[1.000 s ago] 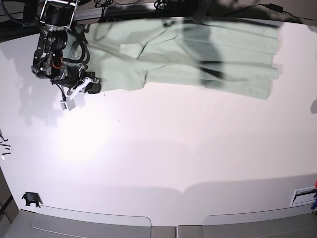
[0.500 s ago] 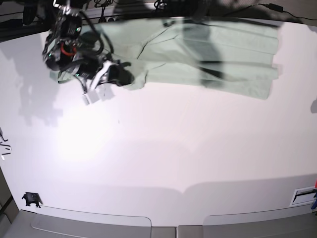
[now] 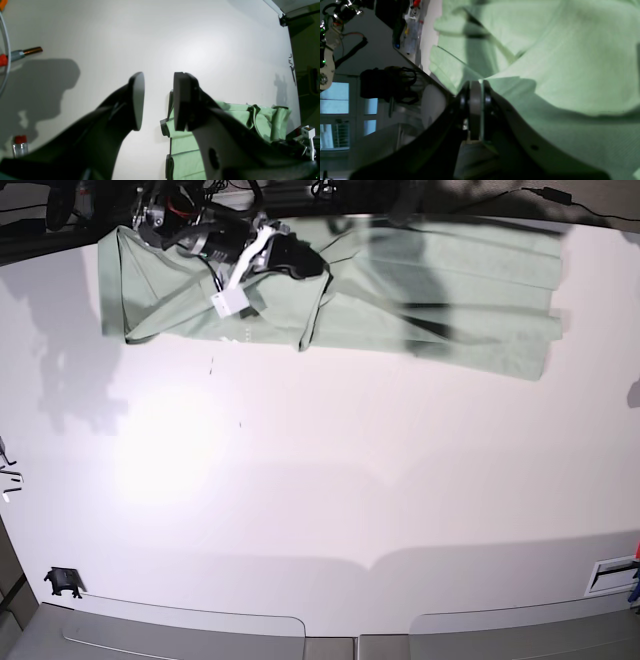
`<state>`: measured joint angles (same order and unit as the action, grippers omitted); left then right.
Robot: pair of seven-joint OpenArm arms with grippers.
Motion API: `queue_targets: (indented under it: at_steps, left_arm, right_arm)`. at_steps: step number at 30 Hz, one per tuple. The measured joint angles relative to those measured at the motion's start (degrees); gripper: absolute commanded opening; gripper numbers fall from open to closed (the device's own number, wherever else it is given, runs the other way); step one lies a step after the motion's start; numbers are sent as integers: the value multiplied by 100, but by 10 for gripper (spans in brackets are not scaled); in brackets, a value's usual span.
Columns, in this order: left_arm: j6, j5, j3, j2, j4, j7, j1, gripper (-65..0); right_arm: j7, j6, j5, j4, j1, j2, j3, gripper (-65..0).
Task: Fold the T-shirt properly
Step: 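Press the right gripper onto the folded shirt end and flatten it, then lower the left gripper to the opposite end of the shirt strip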
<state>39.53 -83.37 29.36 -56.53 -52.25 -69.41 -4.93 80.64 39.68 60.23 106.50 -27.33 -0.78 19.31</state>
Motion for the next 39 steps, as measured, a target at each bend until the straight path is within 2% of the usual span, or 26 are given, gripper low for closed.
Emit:
queue_targets:
  at_steps: [10, 13, 14, 20, 23, 26, 32, 36, 39]
  left_arm:
    - [-2, -2, 0, 0, 0, 0, 0, -464]
    - [-2, -2, 0, 0, 0, 0, 0, -391]
    - [-2, -2, 0, 0, 0, 0, 0, -374]
    - [-2, -4, 0, -35, 0, 0, 0, -368]
    - [0, -7, 0, -31, 0, 17, 52, -368]
    - [0, -4, 0, -9, 0, 31, 262, -368]
    - [-2, -17, -2, 527, 0, 37, 850, -362]
    - [-4, -15, 0, 944, 0, 44, 1305, -254]
    - [-4, -20, 0, 1191, 0, 55, 1582, -245]
  right_arm:
    - [0, -2, -17, 0, -42, 0, 0, -650]
    - [-9, 0, -20, 2, -50, 0, 0, -428]
    - [-11, 0, 4, 2, -94, -2, 0, -393]
    - [31, -9, 828, 407, -151, 0, 17, -386]
    - [2, -2, 879, 953, -107, 0, 17, -387]
    - [0, 0, 531, 1346, -70, -2, 17, -387]
    - [-804, 0, -1150, 1408, 313, -2, 122, -387]
    - [-1182, -203, -1884, 1408, 461, -7, 352, -387]
    - [-1314, -372, -2129, 1405, 531, -4, 647, -387]
